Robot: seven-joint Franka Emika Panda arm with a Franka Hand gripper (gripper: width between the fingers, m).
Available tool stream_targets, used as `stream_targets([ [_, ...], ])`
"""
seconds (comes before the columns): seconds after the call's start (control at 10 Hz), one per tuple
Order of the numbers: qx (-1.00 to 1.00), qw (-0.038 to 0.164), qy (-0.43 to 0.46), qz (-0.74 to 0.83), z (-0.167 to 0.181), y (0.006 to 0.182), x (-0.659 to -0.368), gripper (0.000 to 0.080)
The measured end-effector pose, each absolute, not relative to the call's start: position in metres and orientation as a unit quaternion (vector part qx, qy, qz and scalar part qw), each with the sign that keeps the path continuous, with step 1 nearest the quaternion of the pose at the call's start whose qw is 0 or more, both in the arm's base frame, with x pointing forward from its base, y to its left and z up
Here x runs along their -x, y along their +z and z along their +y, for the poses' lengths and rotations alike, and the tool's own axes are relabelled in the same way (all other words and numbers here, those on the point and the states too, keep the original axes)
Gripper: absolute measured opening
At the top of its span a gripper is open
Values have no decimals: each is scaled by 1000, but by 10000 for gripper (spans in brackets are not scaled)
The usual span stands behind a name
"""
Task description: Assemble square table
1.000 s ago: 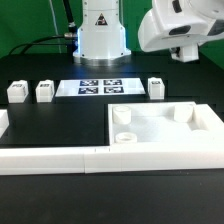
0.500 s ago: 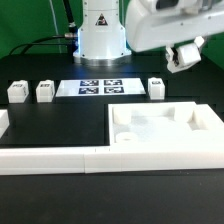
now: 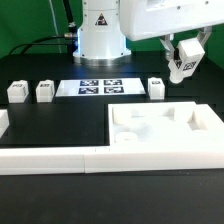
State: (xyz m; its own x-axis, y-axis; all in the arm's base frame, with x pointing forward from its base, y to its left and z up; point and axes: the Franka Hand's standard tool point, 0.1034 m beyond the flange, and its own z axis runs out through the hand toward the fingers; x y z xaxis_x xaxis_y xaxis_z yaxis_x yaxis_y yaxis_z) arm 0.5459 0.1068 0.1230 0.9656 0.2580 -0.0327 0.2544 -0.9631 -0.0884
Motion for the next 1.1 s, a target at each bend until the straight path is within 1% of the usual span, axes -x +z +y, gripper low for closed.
stream_targets([
  [0.1, 990, 43, -38, -125, 109, 119, -565, 291],
  [0.2, 990, 44, -56, -122, 110, 117, -579, 291],
  [0.3, 987, 45, -103, -117, 110, 128, -609, 291],
  [0.4, 982, 45, -142, -113, 111, 138, -629, 291],
  [0.5, 973, 43, -198, -115, 109, 135, -629, 291],
  [0.6, 969, 41, -213, -115, 107, 130, -622, 291],
  [0.7, 961, 39, -249, -115, 105, 132, -625, 291],
  [0.8, 964, 40, -237, -116, 106, 128, -622, 291],
  [0.9, 963, 40, -240, -117, 106, 128, -623, 291],
  [1.0, 958, 38, -259, -120, 107, 119, -618, 291],
  [1.1, 958, 40, -257, -119, 108, 113, -621, 291],
])
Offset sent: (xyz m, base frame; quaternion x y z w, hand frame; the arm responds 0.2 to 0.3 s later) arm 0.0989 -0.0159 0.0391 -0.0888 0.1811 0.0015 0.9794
